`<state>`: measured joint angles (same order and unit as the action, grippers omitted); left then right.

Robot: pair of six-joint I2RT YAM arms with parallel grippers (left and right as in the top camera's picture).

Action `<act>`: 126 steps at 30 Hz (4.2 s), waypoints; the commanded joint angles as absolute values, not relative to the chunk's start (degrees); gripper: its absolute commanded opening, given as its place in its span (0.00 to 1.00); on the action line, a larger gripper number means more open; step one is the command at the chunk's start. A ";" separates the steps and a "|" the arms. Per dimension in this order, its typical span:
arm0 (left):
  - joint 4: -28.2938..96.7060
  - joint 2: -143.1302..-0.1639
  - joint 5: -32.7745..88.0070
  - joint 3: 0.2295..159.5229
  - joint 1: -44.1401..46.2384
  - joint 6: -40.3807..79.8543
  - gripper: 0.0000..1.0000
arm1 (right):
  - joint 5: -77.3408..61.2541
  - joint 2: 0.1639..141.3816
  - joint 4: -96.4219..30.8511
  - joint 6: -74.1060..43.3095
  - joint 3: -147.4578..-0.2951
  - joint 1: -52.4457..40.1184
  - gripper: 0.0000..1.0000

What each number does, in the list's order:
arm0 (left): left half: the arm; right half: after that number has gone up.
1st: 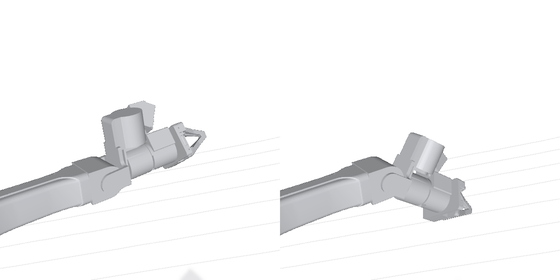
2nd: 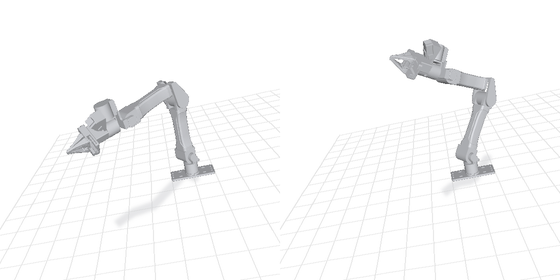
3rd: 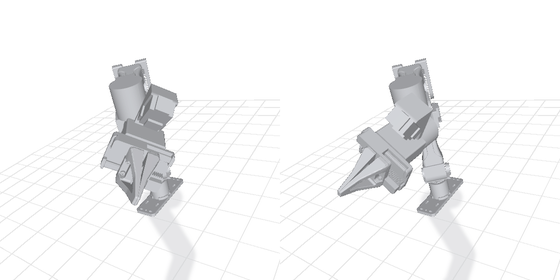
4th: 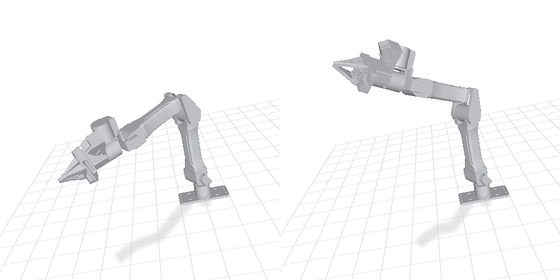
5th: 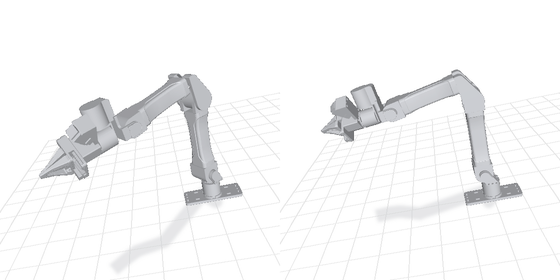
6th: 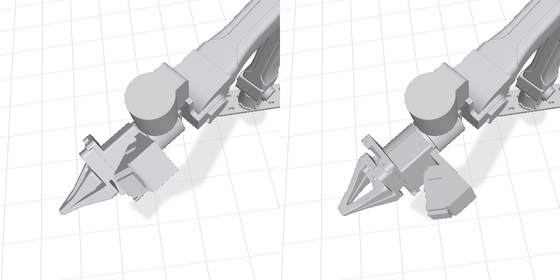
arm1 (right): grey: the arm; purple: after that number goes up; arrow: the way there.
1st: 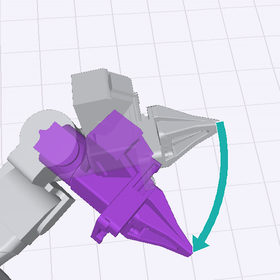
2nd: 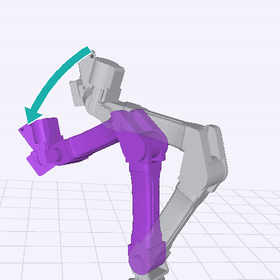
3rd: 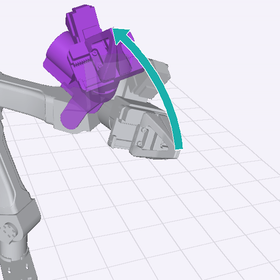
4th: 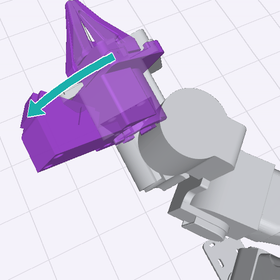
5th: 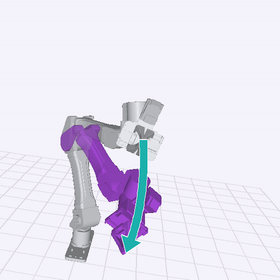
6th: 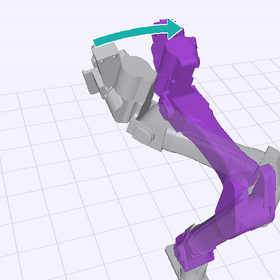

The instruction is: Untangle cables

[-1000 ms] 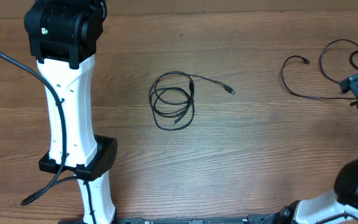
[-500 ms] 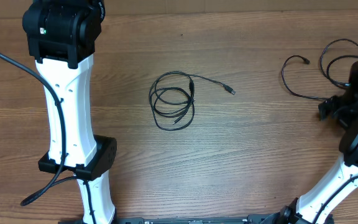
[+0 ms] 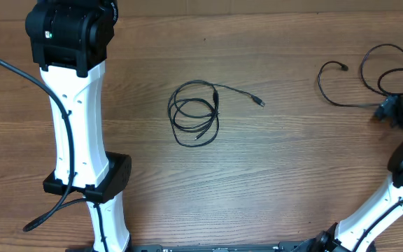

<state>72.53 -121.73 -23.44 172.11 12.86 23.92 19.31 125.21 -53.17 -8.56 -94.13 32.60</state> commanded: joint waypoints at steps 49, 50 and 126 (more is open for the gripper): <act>72.18 -120.64 -23.14 172.22 12.71 20.32 1.00 | -14.26 97.43 -65.04 -9.56 -98.39 5.87 1.00; 72.18 -120.64 -23.11 172.22 12.71 19.81 0.99 | -14.37 97.60 -64.25 -10.76 -98.39 3.14 1.00; 79.90 -120.64 -28.82 172.22 2.92 14.13 1.00 | -23.57 129.43 -50.06 -30.68 -108.68 -23.31 0.04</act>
